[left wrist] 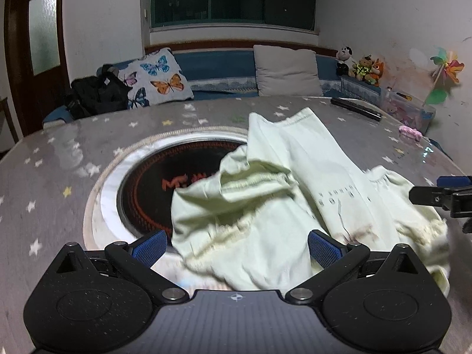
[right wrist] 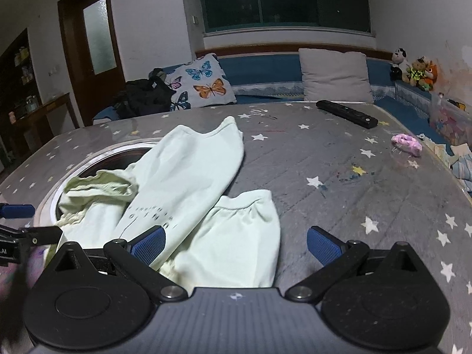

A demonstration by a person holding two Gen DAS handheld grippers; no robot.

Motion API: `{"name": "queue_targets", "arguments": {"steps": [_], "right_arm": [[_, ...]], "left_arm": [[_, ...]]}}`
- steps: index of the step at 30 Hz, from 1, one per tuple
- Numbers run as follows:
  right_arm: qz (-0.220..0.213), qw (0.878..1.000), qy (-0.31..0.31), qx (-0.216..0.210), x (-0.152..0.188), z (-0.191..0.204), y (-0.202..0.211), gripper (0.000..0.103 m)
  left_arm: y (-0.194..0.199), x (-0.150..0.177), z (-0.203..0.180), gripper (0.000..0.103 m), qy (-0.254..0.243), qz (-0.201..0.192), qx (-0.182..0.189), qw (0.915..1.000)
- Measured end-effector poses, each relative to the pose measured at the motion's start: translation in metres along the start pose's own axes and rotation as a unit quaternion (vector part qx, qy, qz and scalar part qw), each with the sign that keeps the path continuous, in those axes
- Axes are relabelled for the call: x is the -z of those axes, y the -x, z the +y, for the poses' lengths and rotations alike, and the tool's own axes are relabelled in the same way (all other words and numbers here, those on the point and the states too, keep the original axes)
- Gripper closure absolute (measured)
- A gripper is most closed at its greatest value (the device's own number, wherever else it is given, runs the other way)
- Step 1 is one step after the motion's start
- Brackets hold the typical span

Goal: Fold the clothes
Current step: 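Grasp the mint-green shirt fabric with both grippers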

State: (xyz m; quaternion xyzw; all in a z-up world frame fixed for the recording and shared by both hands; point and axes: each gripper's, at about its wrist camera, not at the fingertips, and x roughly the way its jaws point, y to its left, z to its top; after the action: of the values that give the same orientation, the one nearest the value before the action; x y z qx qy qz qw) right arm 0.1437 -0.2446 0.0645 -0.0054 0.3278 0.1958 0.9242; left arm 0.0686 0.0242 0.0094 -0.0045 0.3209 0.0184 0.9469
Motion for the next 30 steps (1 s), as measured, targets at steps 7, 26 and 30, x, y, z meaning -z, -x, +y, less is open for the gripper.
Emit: {"name": "queue_targets", "arguments": {"steps": [7,26,30], "right_arm": [[0.015,1.000,-0.013,0.004,-0.012,-0.011,-0.025,0.010],[0.045,0.998,-0.053,-0.007,-0.022,-0.030,-0.064,0.086],[0.035,0.998,-0.059,-0.002,-0.021,-0.029,-0.057,0.098]], "left_arm": [[-0.013,-0.024,0.011,0.001,-0.017,-0.025,-0.005,0.9995],[-0.066,-0.031,0.013,0.067,-0.068,0.004,0.073,0.9950],[-0.059,-0.031,0.018,0.091,-0.047,-0.006,0.069,0.9965]]}}
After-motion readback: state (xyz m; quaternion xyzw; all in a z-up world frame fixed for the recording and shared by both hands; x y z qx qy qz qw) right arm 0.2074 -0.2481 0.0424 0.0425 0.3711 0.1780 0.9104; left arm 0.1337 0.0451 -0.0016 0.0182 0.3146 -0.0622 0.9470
